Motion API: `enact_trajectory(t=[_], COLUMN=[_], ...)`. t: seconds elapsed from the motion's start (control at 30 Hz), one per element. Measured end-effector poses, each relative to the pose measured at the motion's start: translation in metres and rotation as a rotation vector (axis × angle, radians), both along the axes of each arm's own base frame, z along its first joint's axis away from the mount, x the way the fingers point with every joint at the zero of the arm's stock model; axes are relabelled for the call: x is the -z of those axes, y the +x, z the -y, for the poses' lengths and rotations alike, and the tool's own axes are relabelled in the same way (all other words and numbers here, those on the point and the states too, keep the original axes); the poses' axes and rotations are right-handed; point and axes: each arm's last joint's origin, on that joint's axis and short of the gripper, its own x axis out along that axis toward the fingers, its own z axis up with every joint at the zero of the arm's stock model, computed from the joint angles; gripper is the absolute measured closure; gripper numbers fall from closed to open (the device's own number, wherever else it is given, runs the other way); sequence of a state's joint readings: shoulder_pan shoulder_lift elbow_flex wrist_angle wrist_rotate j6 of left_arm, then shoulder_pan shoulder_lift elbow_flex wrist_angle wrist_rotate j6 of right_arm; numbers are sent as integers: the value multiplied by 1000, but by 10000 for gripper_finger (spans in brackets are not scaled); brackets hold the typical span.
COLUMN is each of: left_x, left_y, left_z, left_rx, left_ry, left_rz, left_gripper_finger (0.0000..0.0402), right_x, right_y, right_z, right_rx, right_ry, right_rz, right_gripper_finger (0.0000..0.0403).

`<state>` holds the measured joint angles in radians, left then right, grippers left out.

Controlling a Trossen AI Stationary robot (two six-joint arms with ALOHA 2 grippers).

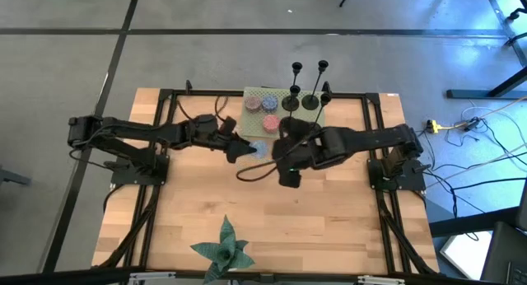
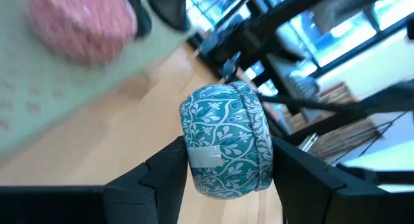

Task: Pick & Place candle stick holders
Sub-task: Put the light blue scented candle on the shelf

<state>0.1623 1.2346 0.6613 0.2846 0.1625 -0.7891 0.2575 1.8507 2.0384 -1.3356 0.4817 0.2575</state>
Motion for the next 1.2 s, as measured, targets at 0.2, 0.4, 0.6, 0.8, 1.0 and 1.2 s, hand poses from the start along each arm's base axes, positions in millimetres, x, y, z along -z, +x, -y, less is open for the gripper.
enact_trajectory(t=[0.2,0.4,0.6,0.8,1.0,1.2], left_x=[-25,-25,-7,6,10,14], left_y=[-21,-38,-31,-23,-19,-22], left_z=[-21,-38,-44,-56,-69,-77], left_rx=[-42,-121,-133,-154,-214,-250], left_ry=[8,-3,-36,-90,-141,-150], left_rz=[105,32,-70,-91,-57,-79], left_gripper_finger=[205,203,203,203,202,200], right_x=[-28,-12,34,66,100,122], right_y=[-30,-58,-106,-150,-172,-185], right_z=[-17,-45,-52,-34,-16,-9], right_rx=[24,45,12,-9,-66,-186], right_ry=[-3,-126,-43,103,108,62], right_rz=[-46,-20,-75,124,365,394], right_gripper_finger=[52,52,52,52,52,52])
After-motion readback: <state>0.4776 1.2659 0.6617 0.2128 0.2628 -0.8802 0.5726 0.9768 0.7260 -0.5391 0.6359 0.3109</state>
